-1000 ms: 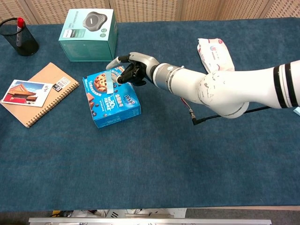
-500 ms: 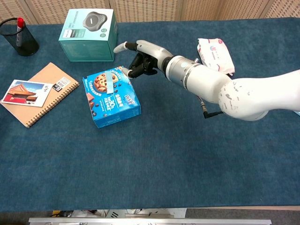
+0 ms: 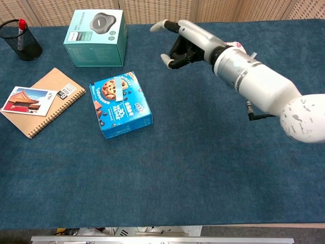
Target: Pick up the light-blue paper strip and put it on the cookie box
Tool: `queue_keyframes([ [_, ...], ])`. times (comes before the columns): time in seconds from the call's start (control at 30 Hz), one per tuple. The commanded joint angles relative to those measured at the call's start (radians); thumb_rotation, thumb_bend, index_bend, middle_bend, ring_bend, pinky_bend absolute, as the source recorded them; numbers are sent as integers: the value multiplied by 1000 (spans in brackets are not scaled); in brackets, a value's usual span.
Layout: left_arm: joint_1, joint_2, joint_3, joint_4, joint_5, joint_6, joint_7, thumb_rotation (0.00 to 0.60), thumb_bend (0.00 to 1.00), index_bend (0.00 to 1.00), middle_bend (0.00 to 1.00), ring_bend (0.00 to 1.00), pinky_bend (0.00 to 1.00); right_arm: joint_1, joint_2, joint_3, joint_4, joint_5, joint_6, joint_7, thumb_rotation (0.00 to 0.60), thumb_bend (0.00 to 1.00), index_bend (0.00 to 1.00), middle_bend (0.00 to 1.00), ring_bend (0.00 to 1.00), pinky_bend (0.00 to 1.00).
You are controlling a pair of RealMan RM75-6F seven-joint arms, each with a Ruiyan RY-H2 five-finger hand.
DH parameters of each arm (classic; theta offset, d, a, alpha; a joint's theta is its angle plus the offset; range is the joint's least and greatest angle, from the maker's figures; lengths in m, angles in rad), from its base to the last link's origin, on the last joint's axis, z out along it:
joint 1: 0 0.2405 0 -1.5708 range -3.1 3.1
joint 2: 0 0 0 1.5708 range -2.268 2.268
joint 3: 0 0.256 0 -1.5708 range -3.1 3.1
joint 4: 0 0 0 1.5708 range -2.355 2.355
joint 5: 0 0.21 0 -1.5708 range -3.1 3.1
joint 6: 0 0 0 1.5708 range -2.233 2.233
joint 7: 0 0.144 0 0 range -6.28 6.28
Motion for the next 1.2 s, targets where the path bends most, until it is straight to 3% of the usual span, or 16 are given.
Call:
queue_keyframes([
  [0.03, -49, 12, 7, 26, 52, -51, -67, 600, 299, 72, 563, 597, 596, -66, 72, -32, -89, 2, 92, -69, 600, 447, 168, 1000, 1000, 1000],
  [0.17, -128, 34, 38, 76, 129, -145, -203, 600, 300, 89, 769, 779, 779, -119, 144, -47, -145, -15, 134, -76, 600, 447, 168, 1000, 1000, 1000],
  [0.3, -206, 36, 51, 103, 172, -232, -240, 600, 308, 106, 884, 886, 862, -158, 213, -56, -191, -24, 149, -82, 600, 447, 168, 1000, 1000, 1000],
  [0.47, -276, 29, 45, 97, 173, -305, -257, 600, 465, 160, 974, 973, 930, -190, 274, -59, -232, -29, 158, -89, 600, 447, 168, 1000, 1000, 1000],
  [0.73, -384, 38, 31, 61, 128, -441, -293, 600, 619, 202, 1000, 1000, 962, -225, 331, -70, -272, -30, 164, -118, 600, 447, 168, 1000, 1000, 1000],
  [0.87, -443, 45, 28, 29, 74, -556, -284, 600, 838, 201, 1000, 1000, 967, -233, 340, -72, -282, -29, 160, -126, 600, 447, 168, 1000, 1000, 1000],
  [0.97, -479, 30, 15, 20, 34, -609, -279, 600, 923, 174, 1000, 1000, 970, -237, 342, -72, -285, -34, 160, -132, 600, 447, 168, 1000, 1000, 1000],
  [1.2, -557, -24, -15, 34, -17, -688, -252, 600, 945, 147, 1000, 1000, 970, -243, 340, -65, -282, -28, 148, -132, 600, 447, 168, 1000, 1000, 1000],
])
